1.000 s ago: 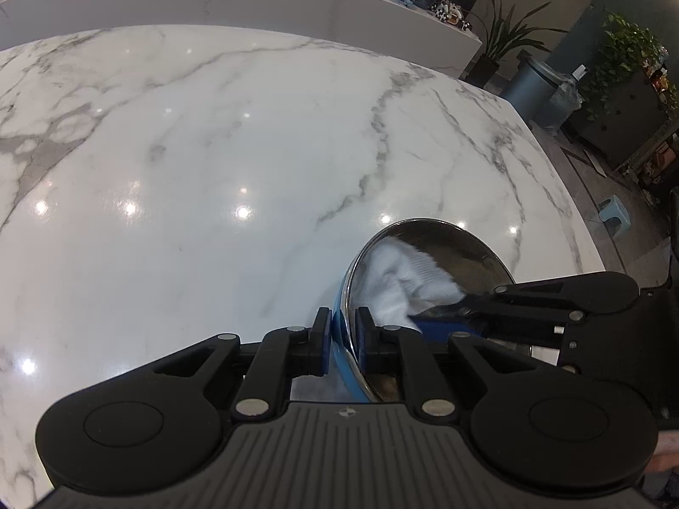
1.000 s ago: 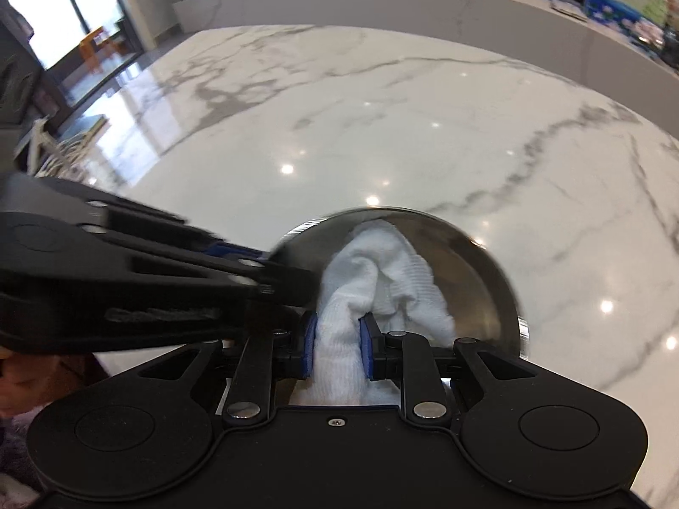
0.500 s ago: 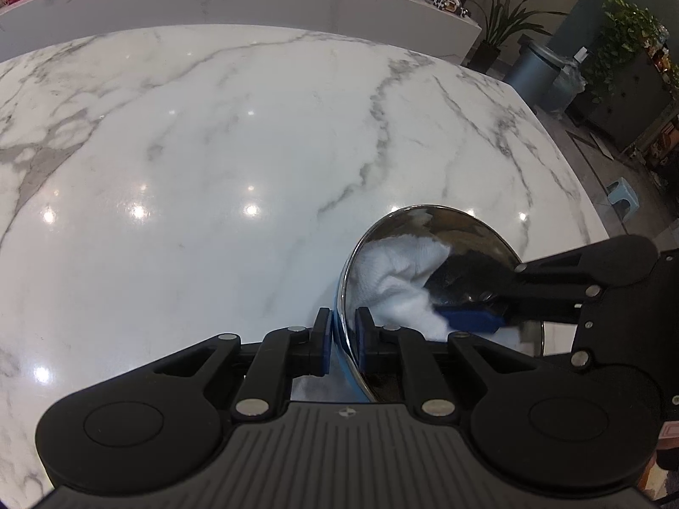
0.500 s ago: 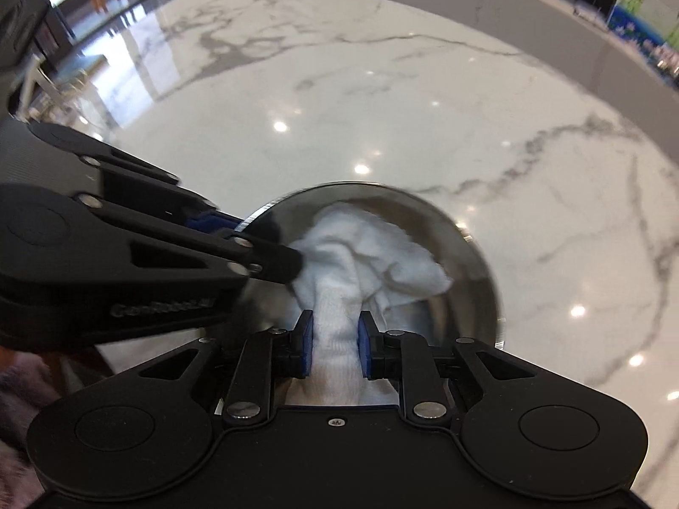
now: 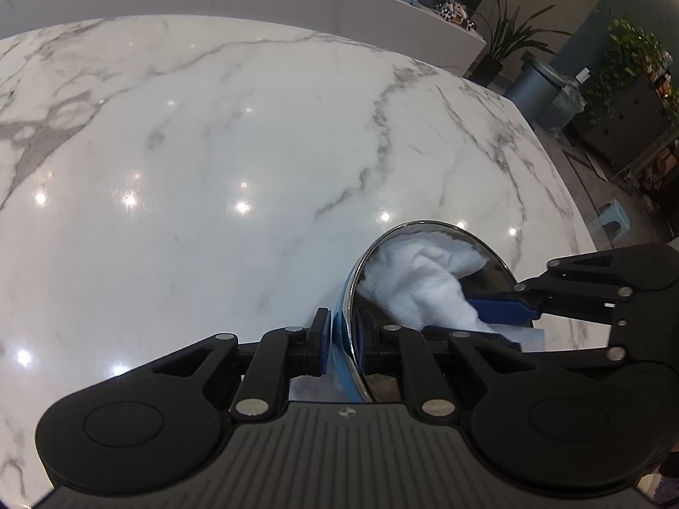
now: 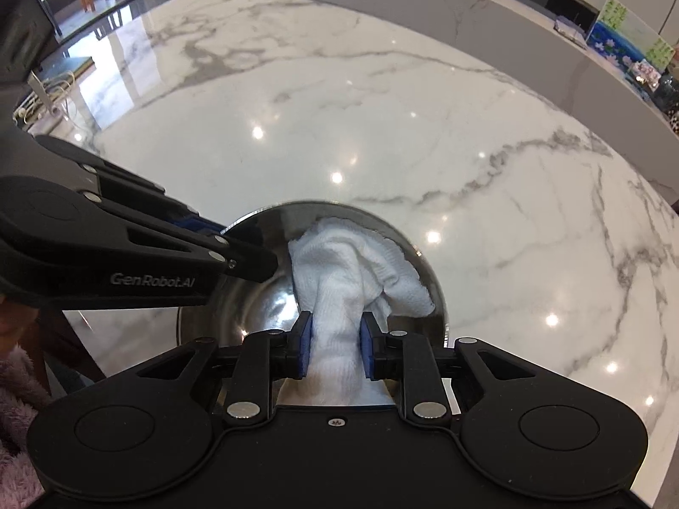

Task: Clean bowl
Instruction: 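Keep wiping the steel interior with the right tool while the left tool holds the bowl, then lift the white cloth out of the bowl with the right tool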

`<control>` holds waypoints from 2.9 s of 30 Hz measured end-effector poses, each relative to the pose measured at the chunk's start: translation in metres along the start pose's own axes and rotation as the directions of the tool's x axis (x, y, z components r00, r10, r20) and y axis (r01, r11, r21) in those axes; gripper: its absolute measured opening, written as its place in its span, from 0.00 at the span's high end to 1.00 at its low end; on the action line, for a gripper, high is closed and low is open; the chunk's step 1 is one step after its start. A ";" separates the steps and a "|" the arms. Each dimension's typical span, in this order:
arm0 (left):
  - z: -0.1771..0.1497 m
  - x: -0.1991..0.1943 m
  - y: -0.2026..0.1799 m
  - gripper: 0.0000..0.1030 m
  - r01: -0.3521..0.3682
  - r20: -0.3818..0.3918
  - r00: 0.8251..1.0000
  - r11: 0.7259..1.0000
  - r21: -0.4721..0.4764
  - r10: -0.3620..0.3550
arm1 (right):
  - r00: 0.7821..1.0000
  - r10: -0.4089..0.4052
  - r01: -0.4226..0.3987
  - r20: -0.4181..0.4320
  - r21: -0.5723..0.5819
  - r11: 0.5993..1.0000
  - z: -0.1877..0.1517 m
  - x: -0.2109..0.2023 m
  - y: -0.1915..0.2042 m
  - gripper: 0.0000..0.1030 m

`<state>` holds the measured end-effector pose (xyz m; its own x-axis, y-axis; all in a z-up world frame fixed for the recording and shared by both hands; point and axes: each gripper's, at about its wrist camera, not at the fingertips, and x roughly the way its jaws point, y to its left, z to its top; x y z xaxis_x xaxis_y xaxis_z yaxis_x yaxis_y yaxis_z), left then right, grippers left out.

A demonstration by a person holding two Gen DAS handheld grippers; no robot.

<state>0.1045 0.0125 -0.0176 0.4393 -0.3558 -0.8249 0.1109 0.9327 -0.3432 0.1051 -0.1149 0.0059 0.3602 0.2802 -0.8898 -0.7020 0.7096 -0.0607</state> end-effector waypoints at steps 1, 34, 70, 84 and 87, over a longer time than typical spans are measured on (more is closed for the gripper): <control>0.000 0.000 0.000 0.90 -0.001 0.001 1.000 1.000 0.000 0.001 | 1.000 -0.004 0.004 0.004 0.006 1.000 0.000 -0.001 -0.001 0.80; -0.002 -0.004 0.001 0.89 0.002 0.006 1.000 1.000 -0.011 -0.002 | 0.998 0.068 -0.068 0.004 0.132 0.989 0.001 0.018 -0.009 0.82; -0.005 -0.007 -0.007 0.91 -0.053 0.008 0.999 0.999 0.005 0.053 | 0.996 -0.044 0.036 0.081 0.096 0.995 -0.011 -0.021 -0.013 0.86; -0.005 -0.004 -0.013 0.72 -0.055 0.001 0.998 0.998 -0.004 0.055 | 0.985 -0.087 0.063 0.146 0.164 0.985 -0.006 -0.047 -0.031 0.86; -0.006 -0.002 -0.014 0.68 -0.057 -0.008 0.998 0.998 -0.002 0.057 | 0.983 -0.105 0.076 0.154 0.180 0.981 -0.009 -0.052 -0.034 0.86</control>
<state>0.0966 -0.0007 -0.0142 0.4376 -0.3023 -0.8468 0.0842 0.9514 -0.2961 0.1051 -0.1594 0.0499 0.5220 0.3007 -0.7982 -0.5506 0.8335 -0.0461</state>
